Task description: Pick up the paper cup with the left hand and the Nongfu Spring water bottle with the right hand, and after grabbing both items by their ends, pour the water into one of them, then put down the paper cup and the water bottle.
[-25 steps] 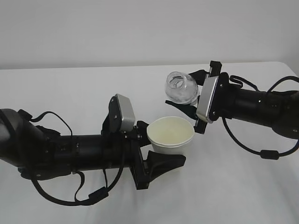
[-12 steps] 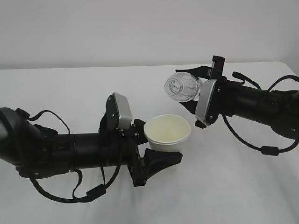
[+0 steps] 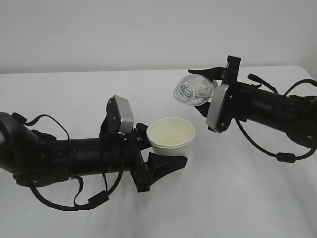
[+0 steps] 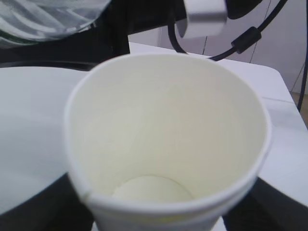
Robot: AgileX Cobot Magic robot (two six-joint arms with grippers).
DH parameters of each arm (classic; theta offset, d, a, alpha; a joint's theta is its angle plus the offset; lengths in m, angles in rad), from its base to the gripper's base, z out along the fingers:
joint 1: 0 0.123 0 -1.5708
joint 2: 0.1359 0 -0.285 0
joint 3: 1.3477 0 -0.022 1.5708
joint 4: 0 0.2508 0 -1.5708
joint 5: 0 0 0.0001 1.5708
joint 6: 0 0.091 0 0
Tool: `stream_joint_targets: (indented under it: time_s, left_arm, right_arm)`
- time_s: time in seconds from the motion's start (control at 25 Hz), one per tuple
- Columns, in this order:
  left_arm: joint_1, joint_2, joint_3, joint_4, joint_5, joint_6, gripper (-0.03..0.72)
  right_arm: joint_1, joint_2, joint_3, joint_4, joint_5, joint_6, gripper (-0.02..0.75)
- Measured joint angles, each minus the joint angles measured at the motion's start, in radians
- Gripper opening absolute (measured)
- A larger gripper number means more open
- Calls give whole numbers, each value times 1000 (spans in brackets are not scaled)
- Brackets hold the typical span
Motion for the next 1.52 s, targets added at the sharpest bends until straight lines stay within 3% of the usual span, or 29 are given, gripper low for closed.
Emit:
stream_joint_targets:
  time_s: [1.52]
  left_arm:
    - [0,0,0,39,0,0,516]
  right_arm:
    - [0,0,0,32,-28,-322,467]
